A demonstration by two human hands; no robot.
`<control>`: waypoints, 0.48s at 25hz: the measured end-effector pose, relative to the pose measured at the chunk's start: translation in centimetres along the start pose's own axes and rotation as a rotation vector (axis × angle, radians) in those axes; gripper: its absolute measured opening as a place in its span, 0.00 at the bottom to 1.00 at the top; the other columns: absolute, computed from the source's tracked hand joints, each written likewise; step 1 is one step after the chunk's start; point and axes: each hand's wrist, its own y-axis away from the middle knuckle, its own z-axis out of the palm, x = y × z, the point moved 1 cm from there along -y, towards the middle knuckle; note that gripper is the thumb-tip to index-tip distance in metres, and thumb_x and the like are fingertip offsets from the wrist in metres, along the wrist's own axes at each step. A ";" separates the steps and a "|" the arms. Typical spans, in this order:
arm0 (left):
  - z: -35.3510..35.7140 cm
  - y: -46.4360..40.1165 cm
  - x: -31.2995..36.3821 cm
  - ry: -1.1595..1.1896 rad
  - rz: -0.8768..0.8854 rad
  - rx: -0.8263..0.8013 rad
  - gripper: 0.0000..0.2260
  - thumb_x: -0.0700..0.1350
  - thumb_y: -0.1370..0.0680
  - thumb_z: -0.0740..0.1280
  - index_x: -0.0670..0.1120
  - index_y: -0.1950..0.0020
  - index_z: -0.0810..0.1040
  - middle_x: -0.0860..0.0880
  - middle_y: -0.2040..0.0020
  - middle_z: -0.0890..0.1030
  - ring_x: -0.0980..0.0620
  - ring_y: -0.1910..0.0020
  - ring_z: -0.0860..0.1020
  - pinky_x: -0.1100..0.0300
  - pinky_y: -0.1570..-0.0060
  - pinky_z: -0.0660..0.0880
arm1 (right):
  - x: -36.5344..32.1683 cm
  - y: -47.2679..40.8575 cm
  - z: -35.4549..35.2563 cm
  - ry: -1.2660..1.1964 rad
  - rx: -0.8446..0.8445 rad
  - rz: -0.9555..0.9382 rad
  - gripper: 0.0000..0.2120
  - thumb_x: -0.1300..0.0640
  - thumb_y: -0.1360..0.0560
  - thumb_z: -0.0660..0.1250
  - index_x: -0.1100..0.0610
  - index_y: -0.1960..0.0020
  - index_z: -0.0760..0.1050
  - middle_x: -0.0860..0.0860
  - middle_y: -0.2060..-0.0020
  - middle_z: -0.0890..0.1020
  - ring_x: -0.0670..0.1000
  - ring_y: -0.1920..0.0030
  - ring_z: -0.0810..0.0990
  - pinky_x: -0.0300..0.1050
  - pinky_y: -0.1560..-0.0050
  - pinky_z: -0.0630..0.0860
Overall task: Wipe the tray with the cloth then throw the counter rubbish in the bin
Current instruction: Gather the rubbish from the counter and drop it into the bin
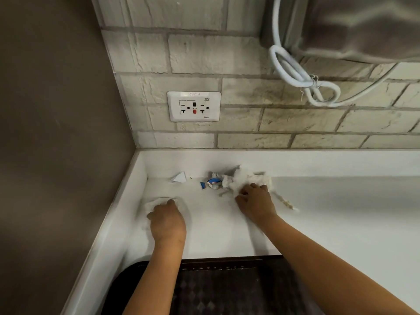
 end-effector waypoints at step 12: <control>-2.0 0.6 -1.0 0.108 -0.028 -0.092 0.14 0.39 0.20 0.57 0.42 0.36 0.72 0.40 0.36 0.70 0.43 0.42 0.74 0.54 0.45 0.74 | 2.5 4.5 -2.4 -0.303 -0.018 -0.057 0.08 0.68 0.27 0.57 0.57 0.53 0.68 0.51 0.65 0.73 0.50 0.66 0.71 0.36 0.71 0.62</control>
